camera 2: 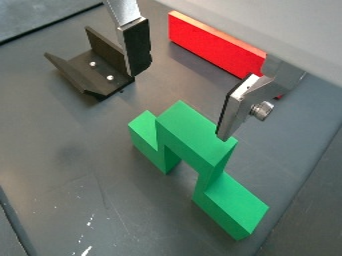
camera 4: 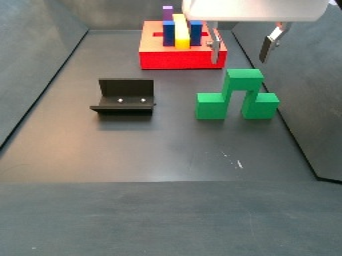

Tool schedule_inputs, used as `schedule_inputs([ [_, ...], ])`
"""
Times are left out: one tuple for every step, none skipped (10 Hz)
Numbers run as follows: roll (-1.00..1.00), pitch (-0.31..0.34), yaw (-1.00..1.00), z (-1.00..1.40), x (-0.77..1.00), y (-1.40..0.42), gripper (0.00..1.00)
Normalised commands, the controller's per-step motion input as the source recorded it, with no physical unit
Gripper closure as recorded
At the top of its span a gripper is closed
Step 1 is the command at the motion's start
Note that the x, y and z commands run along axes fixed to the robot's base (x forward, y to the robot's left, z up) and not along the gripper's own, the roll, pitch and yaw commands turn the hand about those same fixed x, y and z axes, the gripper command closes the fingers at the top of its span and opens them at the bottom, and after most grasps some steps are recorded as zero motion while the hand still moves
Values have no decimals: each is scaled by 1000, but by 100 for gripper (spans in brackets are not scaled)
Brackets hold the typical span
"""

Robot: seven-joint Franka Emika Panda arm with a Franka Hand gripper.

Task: Pick up the green object. Move up. Move to above the board. Insert the green object.
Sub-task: Pick up the green object.

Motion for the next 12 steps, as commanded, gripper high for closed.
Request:
schedule_inputs([
  [109, 0, -166, -111, -209, 0, 0],
  [110, 0, -129, -131, -149, 0, 0],
  [79, 0, -57, -86, -109, 0, 0],
  [51, 0, 0, -89, -80, 0, 0],
  [49, 0, 0, -117, -80, 0, 0],
  [37, -7, 0, -126, -74, 0, 0],
  [24, -14, 0, -140, -51, 0, 0],
  [30, -11, 0, -140, -40, 0, 0],
  [40, -6, 0, -171, -14, 20, 0],
  [33, -7, 0, -186, 0, 60, 0],
  [16, -10, 17, -183, 0, 74, 0],
  [17, -11, 29, -194, 0, 91, 0],
])
